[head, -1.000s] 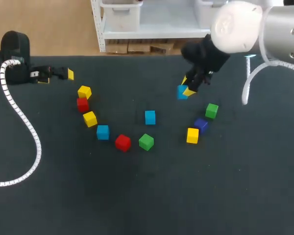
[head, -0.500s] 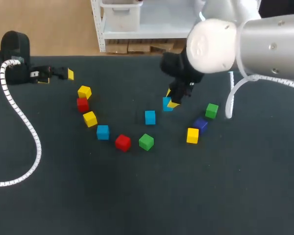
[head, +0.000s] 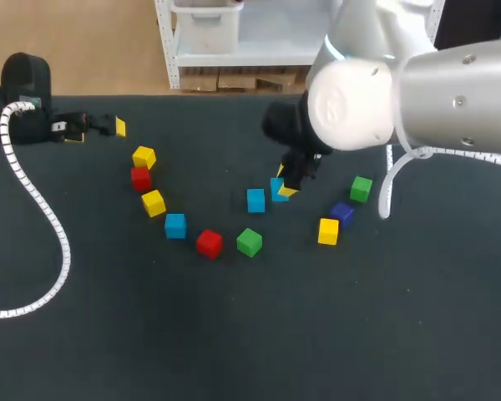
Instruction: Place the blue cubes, place green cubes on the blue cubes, place the yellow cubes on the green cubes, then place the red cubes on the yellow cubes, and place purple cube on the red cubes.
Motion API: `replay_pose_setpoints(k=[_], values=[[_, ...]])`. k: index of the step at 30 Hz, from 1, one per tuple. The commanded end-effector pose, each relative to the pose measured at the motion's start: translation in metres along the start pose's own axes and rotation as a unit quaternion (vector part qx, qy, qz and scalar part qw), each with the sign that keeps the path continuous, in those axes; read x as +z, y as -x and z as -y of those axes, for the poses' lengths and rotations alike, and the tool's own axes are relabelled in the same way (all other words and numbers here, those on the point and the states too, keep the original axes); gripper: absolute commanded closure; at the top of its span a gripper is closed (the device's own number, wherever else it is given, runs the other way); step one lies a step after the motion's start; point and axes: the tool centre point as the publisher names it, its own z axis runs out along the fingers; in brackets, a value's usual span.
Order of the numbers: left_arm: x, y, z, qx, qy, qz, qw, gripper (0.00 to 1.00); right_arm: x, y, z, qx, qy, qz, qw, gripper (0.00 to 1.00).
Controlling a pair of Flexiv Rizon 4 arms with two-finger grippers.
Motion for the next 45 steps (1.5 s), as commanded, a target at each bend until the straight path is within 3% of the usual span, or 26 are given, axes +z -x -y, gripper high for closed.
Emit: replay_pose_setpoints(k=[1,45], values=[[0.0,0.0,0.0,0.0,0.0,0.0,1.0,0.0,0.001,-0.003,-0.006,0.004,-0.005,0.0,1.0,1.0],[0.0,0.0,0.0,0.0,0.0,0.0,1.0,0.0,0.015,-0.004,-0.01,0.007,0.01,0.006,1.0,1.0]])
